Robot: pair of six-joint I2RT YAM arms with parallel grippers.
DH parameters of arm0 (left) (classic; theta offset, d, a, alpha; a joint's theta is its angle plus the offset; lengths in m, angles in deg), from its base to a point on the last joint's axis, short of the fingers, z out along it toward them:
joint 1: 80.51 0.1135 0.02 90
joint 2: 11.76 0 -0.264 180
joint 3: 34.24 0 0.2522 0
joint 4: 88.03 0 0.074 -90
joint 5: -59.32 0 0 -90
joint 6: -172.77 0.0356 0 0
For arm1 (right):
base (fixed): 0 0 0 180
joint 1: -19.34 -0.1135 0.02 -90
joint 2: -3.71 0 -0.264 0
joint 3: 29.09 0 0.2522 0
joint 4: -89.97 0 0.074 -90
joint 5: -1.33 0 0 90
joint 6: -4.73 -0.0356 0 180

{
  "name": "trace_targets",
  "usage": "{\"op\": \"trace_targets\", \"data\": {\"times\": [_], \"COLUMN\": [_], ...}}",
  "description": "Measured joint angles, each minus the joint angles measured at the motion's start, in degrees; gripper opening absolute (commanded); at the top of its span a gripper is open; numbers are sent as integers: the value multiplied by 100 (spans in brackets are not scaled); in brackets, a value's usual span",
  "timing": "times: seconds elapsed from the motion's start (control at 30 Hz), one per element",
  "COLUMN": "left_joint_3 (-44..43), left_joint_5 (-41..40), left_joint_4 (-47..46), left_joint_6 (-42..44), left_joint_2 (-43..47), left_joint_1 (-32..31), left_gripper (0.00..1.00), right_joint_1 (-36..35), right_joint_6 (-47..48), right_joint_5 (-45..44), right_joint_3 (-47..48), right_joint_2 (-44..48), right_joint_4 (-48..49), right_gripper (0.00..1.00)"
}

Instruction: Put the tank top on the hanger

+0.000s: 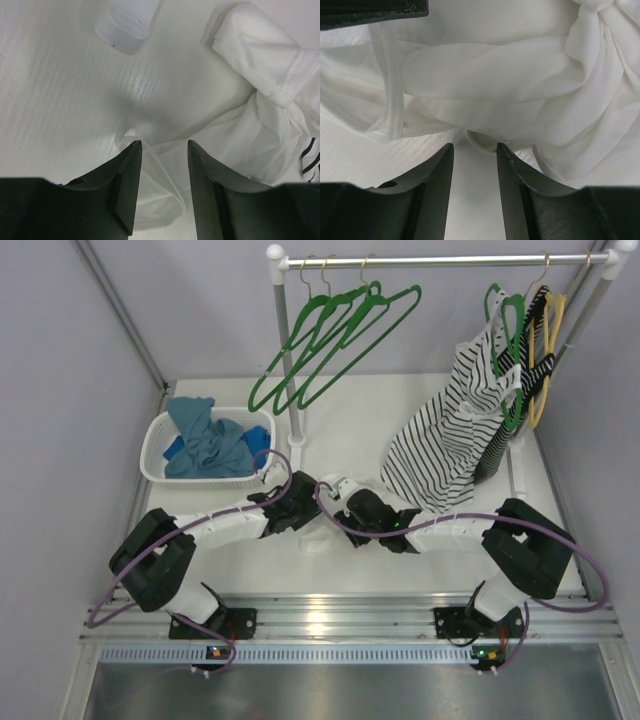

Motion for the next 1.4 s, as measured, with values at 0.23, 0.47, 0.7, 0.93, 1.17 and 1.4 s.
{"op": "trace_targets", "data": {"times": [0.23,0.47,0.7,0.93,1.17,1.4], "left_joint_3": [9,50,109,109,109,109], "left_joint_5": [-20,-57,52,179,249,262], "left_joint_4": [160,280,264,96,37,-42], "left_joint_6": [-7,-94,-173,-175,-175,-133], "left_joint_2": [149,448,380,68,-76,-243], "left_joint_1": [0,15,26,31,42,146], "left_gripper": [50,49,49,47,40,5], "right_joint_1": [0,0,0,0,0,0], "right_joint_6": [46,70,107,105,101,59], "right_joint_5": [0,2,11,46,76,122], "right_joint_3": [24,118,136,155,155,151], "right_joint_2": [0,0,-24,-103,-114,-170], "right_joint_4": [-31,-33,-39,-35,-35,-31], "right_gripper": [41,40,38,37,33,22]}}
